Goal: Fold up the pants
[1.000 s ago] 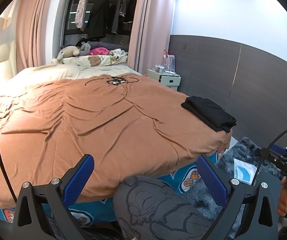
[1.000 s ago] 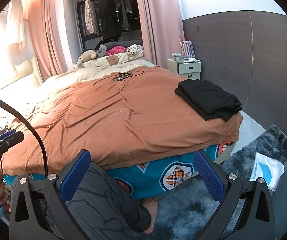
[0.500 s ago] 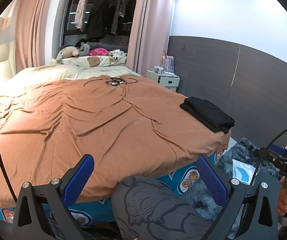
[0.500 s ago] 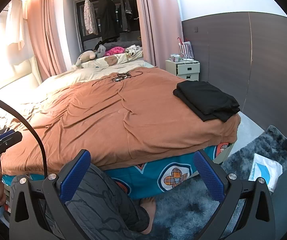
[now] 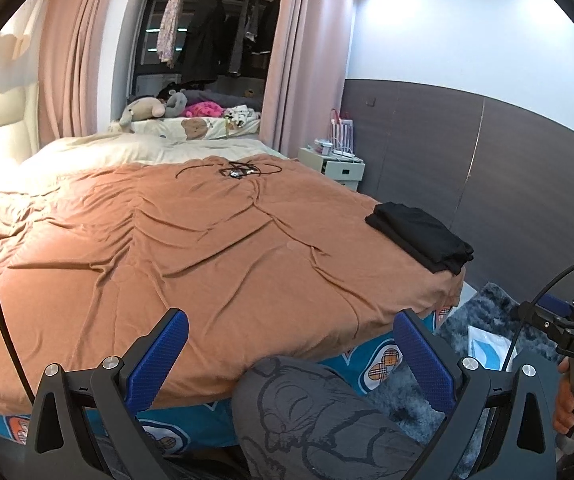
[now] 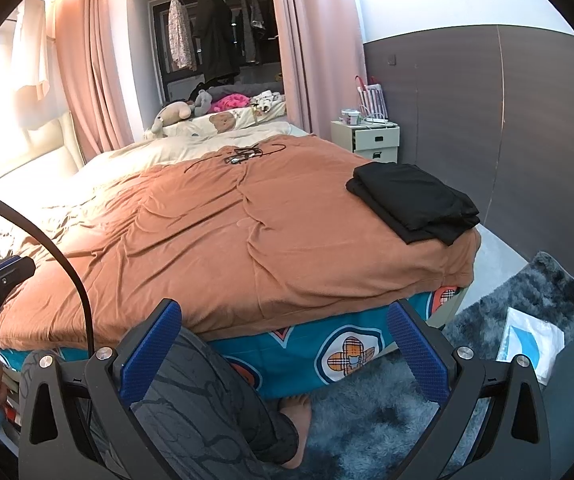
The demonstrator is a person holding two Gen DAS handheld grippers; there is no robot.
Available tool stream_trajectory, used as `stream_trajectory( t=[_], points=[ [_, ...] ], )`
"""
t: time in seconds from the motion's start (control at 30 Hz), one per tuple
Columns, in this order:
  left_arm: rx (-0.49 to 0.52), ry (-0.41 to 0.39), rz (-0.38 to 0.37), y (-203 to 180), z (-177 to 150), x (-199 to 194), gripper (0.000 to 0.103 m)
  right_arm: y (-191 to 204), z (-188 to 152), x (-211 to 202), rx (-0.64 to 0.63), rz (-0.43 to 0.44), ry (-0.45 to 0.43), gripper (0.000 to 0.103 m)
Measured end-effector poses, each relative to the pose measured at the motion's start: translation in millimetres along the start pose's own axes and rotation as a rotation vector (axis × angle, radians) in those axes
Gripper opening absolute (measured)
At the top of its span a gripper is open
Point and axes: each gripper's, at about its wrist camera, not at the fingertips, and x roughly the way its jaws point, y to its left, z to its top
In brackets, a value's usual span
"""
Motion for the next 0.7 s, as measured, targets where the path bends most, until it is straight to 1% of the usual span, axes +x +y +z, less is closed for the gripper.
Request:
stream_trajectory(
  t=[0.1,0.37,0.7],
  points=[
    [-0.006,0.001,0.013,2.6,-0.6,-1.5,0.103,-1.0,-0.9,-0.6,0.000,-0.001,-0.002,0.103],
    [-0.012,0.004,0.009,4.0,-0.8,-0.9,0.103,-1.5,-1.4,0.0,-0.008,-0.001,-0.001,0.103],
    [0.006,-0.006,-0.001,3.7,-2.2,-6.5,0.103,-2.5,-0.9,0.5,-0.008,-0.004,0.000,0.103]
  ],
)
